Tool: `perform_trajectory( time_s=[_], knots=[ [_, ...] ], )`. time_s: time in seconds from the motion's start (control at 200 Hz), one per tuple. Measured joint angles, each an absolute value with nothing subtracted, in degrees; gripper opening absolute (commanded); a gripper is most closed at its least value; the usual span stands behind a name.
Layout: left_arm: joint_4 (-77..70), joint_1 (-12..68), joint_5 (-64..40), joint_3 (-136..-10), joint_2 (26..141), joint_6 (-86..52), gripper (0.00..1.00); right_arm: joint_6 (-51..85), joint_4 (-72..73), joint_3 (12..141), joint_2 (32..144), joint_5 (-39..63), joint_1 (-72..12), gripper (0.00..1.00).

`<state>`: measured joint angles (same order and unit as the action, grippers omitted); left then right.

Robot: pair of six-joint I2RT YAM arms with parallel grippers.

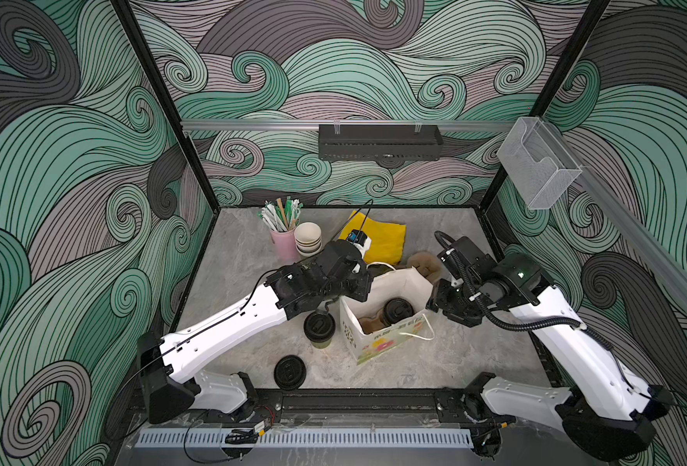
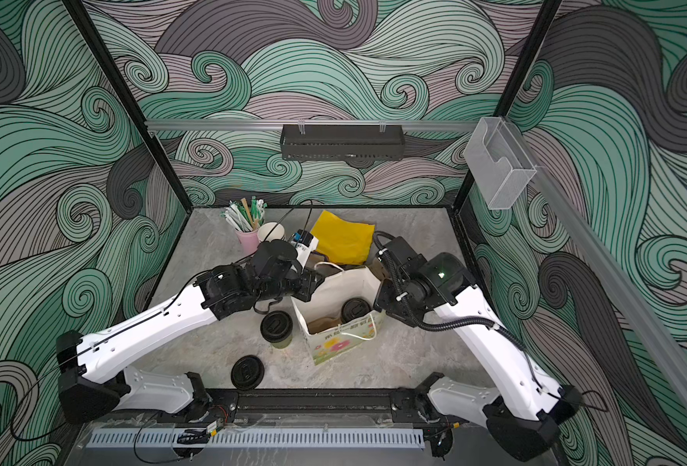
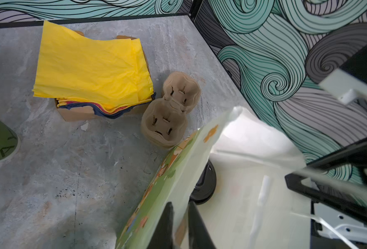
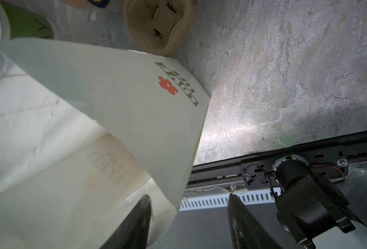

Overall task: Pack a coffee takeout order
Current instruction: Rotate the takeout bag at the center of the table.

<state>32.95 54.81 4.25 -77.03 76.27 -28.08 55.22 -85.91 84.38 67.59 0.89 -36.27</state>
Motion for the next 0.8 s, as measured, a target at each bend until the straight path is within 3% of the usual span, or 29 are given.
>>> perform_trajectory(
  time_s=[0.215,0.635,0.8],
  knots=[
    [33.5,54.8,5.6,-76.6,74.0,-27.3,0.50,56.1,-86.1,84.4,68.2,0.3,-36.4,0.33],
    [38.9,54.8,5.0,-76.8,72.5,-19.5,0.75,53.7,-87.3,87.7,71.7,-0.5,-36.5,0.02],
    [39.6,54.8,4.3,-76.7,72.0,-18.8,0.79,51.4,-89.1,89.8,73.0,-0.8,-35.6,0.00]
  ],
)
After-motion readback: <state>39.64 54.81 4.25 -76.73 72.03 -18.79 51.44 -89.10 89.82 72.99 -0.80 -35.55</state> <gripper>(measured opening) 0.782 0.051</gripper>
